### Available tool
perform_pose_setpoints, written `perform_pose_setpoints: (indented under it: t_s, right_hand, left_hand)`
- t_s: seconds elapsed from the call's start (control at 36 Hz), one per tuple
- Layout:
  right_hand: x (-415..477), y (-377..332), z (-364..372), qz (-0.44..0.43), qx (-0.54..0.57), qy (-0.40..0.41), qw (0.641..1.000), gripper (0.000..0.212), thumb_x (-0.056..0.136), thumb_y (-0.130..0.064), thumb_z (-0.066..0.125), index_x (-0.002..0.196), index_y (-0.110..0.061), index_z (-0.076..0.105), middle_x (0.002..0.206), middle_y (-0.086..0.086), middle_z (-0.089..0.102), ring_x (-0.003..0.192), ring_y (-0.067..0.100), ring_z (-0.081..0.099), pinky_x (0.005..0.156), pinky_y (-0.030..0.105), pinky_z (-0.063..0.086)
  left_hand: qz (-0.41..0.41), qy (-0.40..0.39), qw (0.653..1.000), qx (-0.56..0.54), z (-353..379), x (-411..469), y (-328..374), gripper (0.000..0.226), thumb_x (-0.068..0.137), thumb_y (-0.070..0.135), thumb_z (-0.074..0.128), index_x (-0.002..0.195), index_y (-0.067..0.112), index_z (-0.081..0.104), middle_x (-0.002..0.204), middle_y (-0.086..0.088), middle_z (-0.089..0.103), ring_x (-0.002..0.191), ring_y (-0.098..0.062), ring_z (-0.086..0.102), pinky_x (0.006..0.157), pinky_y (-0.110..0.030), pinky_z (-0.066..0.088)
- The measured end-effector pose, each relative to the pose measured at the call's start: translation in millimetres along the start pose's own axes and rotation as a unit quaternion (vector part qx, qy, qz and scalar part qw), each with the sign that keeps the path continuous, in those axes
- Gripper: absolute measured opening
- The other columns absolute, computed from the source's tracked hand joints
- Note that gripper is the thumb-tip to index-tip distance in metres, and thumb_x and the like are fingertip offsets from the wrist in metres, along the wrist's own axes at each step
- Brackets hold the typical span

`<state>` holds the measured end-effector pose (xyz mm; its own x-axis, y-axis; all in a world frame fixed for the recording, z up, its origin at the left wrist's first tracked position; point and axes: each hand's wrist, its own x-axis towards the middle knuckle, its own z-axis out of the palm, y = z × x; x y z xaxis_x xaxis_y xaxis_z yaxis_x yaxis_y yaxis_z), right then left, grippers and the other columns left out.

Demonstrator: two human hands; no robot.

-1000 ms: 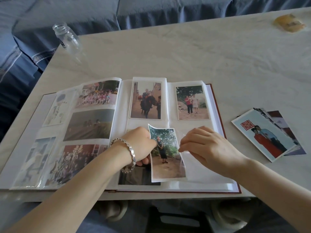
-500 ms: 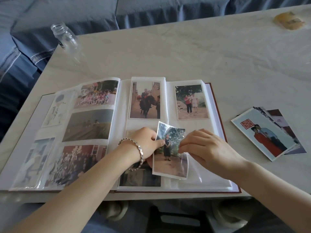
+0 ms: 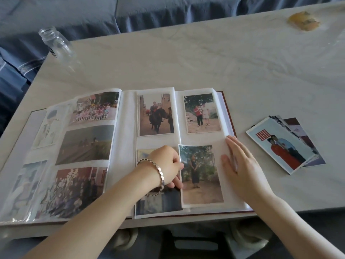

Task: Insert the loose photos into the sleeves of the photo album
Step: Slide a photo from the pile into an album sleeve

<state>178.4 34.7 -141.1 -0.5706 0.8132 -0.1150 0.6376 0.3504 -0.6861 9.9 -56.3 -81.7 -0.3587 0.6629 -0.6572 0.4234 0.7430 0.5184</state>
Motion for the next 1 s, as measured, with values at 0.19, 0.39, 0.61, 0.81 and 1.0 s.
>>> perform_pose_setpoints:
  t_s: [0.19,0.39,0.61,0.81,1.0]
  right_hand:
    - [-4,4,4,-0.004,0.043,0.021,0.999,0.048,0.097,-0.026,0.043,0.144,-0.022,0.032,0.147,-0.012,0.032,0.137,0.011,0.029,0.114,0.032,0.025]
    - [-4,4,5,-0.006,0.058,0.042,0.997,0.045,0.097,-0.026,0.041,0.142,-0.023,0.037,0.133,-0.024,0.03,0.136,0.008,0.03,0.111,0.025,0.023]
    - [-4,5,5,-0.009,0.059,0.041,0.997,0.045,0.097,-0.029,0.041,0.142,-0.022,0.038,0.145,-0.011,0.037,0.136,0.01,0.031,0.112,0.032,0.028]
    - [-3,6,7,-0.014,0.053,0.042,0.998,0.046,0.097,-0.029,0.041,0.142,-0.021,0.038,0.145,-0.009,0.038,0.135,0.011,0.033,0.111,0.031,0.028]
    - [-2,7,6,-0.015,0.083,0.045,0.995,0.044,0.097,-0.029,0.042,0.14,-0.02,0.041,0.141,-0.011,0.041,0.132,0.009,0.037,0.106,0.026,0.03]
  left_hand:
    - [-0.027,-0.04,0.999,-0.024,-3,9,9,0.025,0.097,0.016,0.048,0.073,0.01,0.047,0.057,-0.004,0.067,0.076,-0.03,0.07,0.053,-0.02,0.047]
    - [-0.043,-0.012,0.993,-0.112,1,9,11,0.016,0.094,0.01,0.055,0.08,0.005,0.058,0.053,-0.005,0.065,0.068,-0.025,0.072,0.058,-0.025,0.054]
    - [-0.028,0.017,0.987,-0.156,11,6,7,0.015,0.092,0.009,0.057,0.08,0.004,0.062,0.049,0.0,0.064,0.05,-0.013,0.067,0.04,-0.015,0.045]
    - [-0.014,-0.035,0.997,-0.071,15,6,14,0.023,0.097,0.014,0.048,0.08,0.004,0.059,0.061,-0.003,0.065,0.047,-0.01,0.064,0.038,-0.012,0.04]
    - [-0.036,-0.046,0.992,-0.114,12,3,19,0.024,0.095,0.011,0.044,0.076,0.003,0.055,0.061,-0.004,0.056,0.044,-0.015,0.062,0.033,-0.015,0.032]
